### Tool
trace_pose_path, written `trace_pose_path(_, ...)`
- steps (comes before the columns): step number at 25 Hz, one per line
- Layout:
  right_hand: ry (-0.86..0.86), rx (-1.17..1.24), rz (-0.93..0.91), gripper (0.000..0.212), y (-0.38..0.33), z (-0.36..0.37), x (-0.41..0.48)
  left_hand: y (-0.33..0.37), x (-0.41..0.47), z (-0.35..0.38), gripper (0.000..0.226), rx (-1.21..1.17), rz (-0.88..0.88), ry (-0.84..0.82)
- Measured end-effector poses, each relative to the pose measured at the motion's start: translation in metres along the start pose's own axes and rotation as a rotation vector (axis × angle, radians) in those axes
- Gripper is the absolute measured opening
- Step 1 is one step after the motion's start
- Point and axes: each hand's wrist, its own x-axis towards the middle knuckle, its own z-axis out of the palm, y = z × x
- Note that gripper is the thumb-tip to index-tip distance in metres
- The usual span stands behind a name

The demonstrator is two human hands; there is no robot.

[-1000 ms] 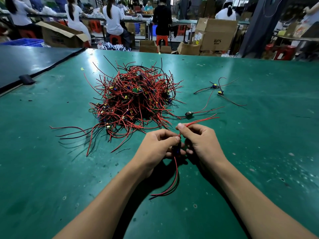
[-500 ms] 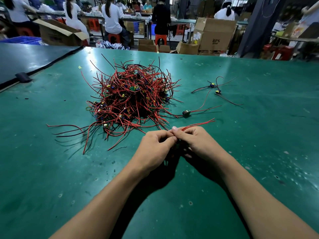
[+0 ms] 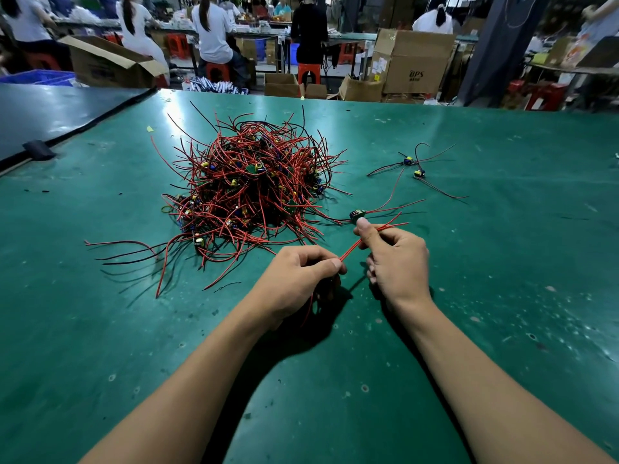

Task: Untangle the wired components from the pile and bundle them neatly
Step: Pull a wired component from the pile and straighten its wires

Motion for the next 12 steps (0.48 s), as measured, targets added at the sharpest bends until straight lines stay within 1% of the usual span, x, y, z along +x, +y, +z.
trace_pose_path(3,-0.074,0.292,0.184,0.045,-0.005,0.005,-0.001,-0.001,0.0,0.0,0.016,-0.026,-0.012,-0.017)
trace_pose_path(6,-0.14,0.443,0.358,0.045,-0.013,0.004,-0.001,-0.003,-0.001,0.0,0.017,0.006,-0.011,-0.012)
trace_pose_path(9,-0.178,0.459,0.392,0.042,-0.017,0.001,-0.003,-0.005,-0.001,0.003,0.016,0.068,0.017,0.003)
trace_pose_path(12,-0.261,0.387,0.327,0.037,-0.02,0.004,-0.011,-0.006,-0.002,0.004,0.017,0.083,0.058,0.069)
